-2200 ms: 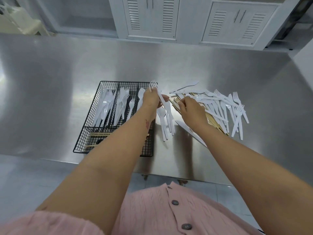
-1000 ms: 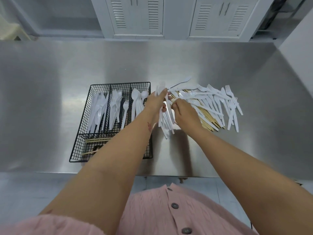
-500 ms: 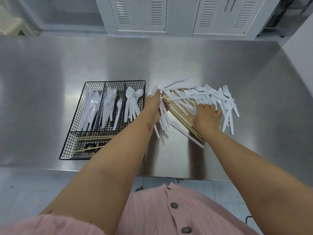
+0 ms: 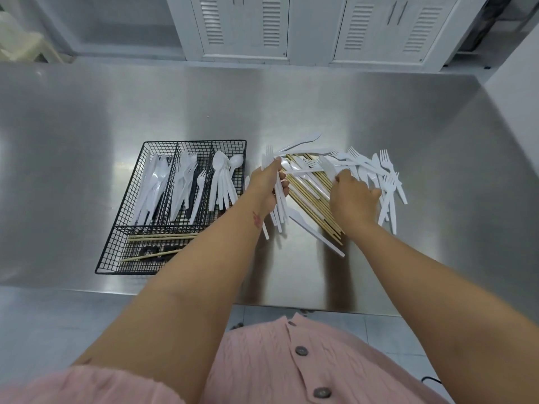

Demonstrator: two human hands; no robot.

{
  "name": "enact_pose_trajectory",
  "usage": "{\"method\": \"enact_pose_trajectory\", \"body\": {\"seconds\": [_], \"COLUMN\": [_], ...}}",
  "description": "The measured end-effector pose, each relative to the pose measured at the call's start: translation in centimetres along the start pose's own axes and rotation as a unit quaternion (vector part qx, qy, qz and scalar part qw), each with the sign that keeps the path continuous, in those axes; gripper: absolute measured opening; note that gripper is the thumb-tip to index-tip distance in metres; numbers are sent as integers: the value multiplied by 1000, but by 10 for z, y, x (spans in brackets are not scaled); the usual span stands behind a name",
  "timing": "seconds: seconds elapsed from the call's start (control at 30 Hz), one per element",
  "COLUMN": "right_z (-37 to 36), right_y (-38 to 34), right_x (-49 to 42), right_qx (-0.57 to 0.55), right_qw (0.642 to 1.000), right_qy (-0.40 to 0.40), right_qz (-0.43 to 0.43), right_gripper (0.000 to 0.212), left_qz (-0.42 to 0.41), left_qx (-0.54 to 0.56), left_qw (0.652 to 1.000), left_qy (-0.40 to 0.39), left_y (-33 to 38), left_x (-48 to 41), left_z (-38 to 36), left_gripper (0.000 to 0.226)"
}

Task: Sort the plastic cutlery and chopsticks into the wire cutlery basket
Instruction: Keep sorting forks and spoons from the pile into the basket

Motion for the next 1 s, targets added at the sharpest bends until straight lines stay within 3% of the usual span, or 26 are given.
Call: {"method": "enact_pose_trajectory", "body": {"seconds": [0.17,0.3,0.53,0.7,0.83,1.0], "right_z": [4,6,2,0,-8,-20], "right_y": [-27,-42,-38,-8,21,41], "right_x": [-3,-1,-6,-26,-44,-65], "right_qx": [-204,-246,-300,-185,-80,-14], "right_qw": [976,963,948,982,996,998], "right_qy": [-8,-35,-69,24,-1,-33], "right_qz": [77,106,82,12,-48,-41], "right_gripper": [23,23,23,19,34,40], "left_qz": [-6,-12,-14,-5,17,31], "left_qx": [3,-2,-20,24,66,74], "left_qw": [1000,999,1000,999,997,996], "left_qy": [-18,-34,-9,21,23,37], "left_y": [-2,-3,-4,0,1,-1], "left_x": [-1,-2,-7,-12,-15,-20], "left_z": [-2,-5,-12,-10,-14,-26], "left_gripper": [33,43,9,14,18,17]}}
Point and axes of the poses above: each hand's wrist, its own x-axis away from the middle knuckle, its own z-axis out of the back of the hand, y = z × x, the point moved 2 cm from there along -x, towards the middle knuckle, and after that the axes turned 3 degrees about z, right-handed, at the moved point
